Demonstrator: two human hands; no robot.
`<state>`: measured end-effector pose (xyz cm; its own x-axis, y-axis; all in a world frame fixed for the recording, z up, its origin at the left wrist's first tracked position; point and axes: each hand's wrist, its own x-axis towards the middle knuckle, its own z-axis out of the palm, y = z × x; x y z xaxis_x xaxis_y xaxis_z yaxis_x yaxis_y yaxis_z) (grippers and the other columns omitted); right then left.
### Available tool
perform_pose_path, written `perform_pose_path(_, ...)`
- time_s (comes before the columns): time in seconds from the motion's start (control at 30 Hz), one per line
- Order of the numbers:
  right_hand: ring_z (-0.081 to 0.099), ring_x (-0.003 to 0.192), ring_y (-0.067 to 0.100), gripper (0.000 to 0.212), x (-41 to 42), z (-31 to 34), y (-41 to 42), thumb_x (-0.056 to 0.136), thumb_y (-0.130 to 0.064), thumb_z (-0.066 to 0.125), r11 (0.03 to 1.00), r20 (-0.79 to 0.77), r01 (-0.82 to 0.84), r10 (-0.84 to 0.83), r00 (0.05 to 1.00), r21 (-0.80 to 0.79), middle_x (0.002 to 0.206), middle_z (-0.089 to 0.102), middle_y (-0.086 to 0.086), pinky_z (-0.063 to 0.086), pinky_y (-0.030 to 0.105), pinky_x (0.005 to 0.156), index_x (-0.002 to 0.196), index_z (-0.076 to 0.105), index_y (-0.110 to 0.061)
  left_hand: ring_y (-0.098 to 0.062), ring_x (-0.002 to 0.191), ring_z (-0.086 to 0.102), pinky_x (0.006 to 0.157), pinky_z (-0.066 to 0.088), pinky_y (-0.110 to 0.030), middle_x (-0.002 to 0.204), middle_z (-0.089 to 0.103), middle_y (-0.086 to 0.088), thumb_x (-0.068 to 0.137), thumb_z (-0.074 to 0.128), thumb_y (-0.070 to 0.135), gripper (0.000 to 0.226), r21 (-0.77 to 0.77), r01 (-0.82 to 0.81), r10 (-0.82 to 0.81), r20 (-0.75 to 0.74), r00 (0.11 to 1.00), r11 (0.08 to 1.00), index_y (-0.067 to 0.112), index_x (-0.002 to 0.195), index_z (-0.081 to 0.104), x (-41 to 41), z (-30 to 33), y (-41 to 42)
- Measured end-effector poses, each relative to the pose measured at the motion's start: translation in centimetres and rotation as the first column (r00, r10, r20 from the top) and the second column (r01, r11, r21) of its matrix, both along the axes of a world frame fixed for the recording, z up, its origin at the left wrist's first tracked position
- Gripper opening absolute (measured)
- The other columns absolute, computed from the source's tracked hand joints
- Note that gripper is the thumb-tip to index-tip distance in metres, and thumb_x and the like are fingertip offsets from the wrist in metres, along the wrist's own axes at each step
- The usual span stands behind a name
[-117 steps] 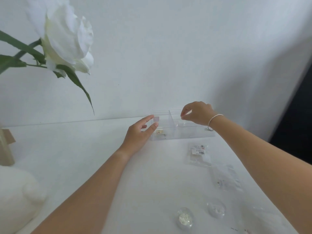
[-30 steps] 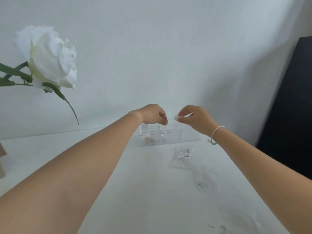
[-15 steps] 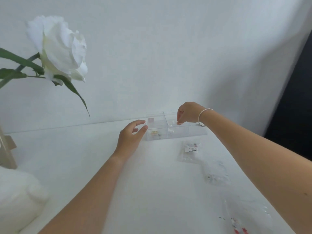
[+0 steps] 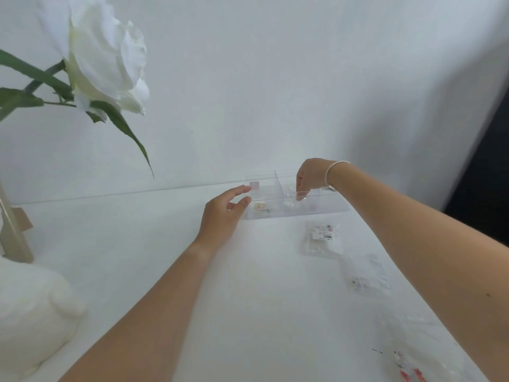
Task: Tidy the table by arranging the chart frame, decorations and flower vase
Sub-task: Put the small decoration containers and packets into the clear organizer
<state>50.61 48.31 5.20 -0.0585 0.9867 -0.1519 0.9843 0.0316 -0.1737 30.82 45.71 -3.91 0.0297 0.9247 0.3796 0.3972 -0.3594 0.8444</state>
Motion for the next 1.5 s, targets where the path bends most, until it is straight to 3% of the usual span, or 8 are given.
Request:
perform_pose_path(0.2,0.054,0.095,0.025,0.035,0.1,-0.1,0.0,0.077,-0.018,0.069,1.000,-0.009,-0.002,0.002,1.000,-0.003,0.098,0.056,0.008,0.042,0.028,0.077,0.106,0.065,0.000,0.008,0.039,0.045,0.040,0.030,-0.005,0.037,0.046,0.021,0.089,0.057,0.029,0.024,-0.012,0.000,0.001,0.014,1.000,1.000,0.029,0.112,0.065,-0.1,-0.2,0.0)
perform_pose_path(0.37,0.046,0.069,0.021,0.015,0.2,-0.3,-0.5,0.080,-0.024,0.066,0.998,0.030,-0.044,0.043,0.999,0.043,0.077,0.051,0.006,0.029,0.021,0.047,0.081,0.058,-0.010,0.004,0.038,0.044,0.040,0.030,-0.005,0.034,0.045,0.023,0.089,0.056,0.031,0.025,-0.009,0.023,-0.023,0.007,1.000,1.000,0.032,0.112,0.064,-0.2,-0.2,0.1)
perform_pose_path(0.53,0.051,0.081,0.017,0.010,1.5,-1.6,-0.7,0.079,-0.030,0.063,0.957,-0.101,0.010,0.020,0.995,0.289,0.076,0.059,-0.006,0.037,0.033,0.082,0.077,0.064,-0.020,-0.003,0.038,0.036,0.041,0.028,-0.006,0.034,0.040,0.017,0.088,0.057,0.032,0.025,-0.025,0.037,-0.037,0.022,0.999,0.999,0.036,0.111,0.063,-0.2,-0.4,0.3)
perform_pose_path(0.73,0.049,0.066,-0.001,0.008,3.8,-2.6,-5.0,0.078,-0.029,0.065,0.863,-0.416,0.098,0.137,0.899,0.496,0.077,0.061,-0.018,0.041,0.023,0.071,0.071,0.064,-0.025,-0.010,0.091,0.056,0.073,0.039,-0.012,0.112,0.058,0.017,0.087,0.059,0.027,0.033,0.083,-0.045,0.047,-0.019,0.999,0.996,0.031,0.119,0.058,0.1,-0.2,-0.5)
perform_pose_path(0.87,0.052,0.065,0.006,0.015,6.1,-3.5,-9.6,0.077,-0.028,0.068,0.900,-0.506,0.094,0.150,0.849,0.426,0.075,0.060,-0.024,0.038,0.004,0.047,0.065,0.060,-0.034,-0.013,0.099,0.052,0.087,0.040,-0.026,0.109,0.054,0.016,0.086,0.060,0.016,0.028,0.298,-0.041,0.083,-0.130,0.988,0.954,0.025,0.112,0.063,1.4,0.2,-2.3)
perform_pose_path(0.97,0.055,0.073,0.005,0.014,8.0,-4.3,-12.2,0.075,-0.033,0.070,0.960,-0.444,0.019,0.111,0.889,0.279,0.085,0.061,-0.020,0.040,0.007,0.057,0.070,0.059,-0.041,-0.016,0.099,0.054,0.092,0.036,-0.020,0.109,0.060,0.007,0.083,0.063,0.015,0.026,0.385,0.122,-0.004,-0.293,0.956,0.915,0.022,0.108,0.065,3.4,0.1,-4.2)
perform_pose_path(1.2,0.047,0.087,0.000,0.047,9.3,-5.6,-14.4,0.070,-0.048,0.071,1.000,-0.280,0.021,-0.022,0.960,-0.004,0.107,0.049,-0.012,0.034,0.019,0.080,0.113,0.058,-0.033,-0.014,0.115,0.051,0.096,0.030,-0.016,0.126,0.059,0.008,0.083,0.063,0.029,0.036,0.145,0.356,-0.226,-0.546,0.807,0.923,0.027,0.119,0.060,6.7,-0.9,-7.3)
perform_pose_path(1.5,0.048,0.092,0.013,0.037,8.8,-5.9,-14.8,0.071,-0.036,0.074,0.999,-0.325,0.028,-0.020,0.946,0.019,0.100,0.049,-0.006,0.036,0.022,0.073,0.102,0.058,-0.023,-0.019,0.104,0.056,0.093,0.041,-0.029,0.116,0.067,0.005,0.088,0.057,0.031,0.029,0.092,0.340,-0.221,-0.598,0.771,0.936,0.019,0.113,0.064,6.8,-0.7,-7.4)
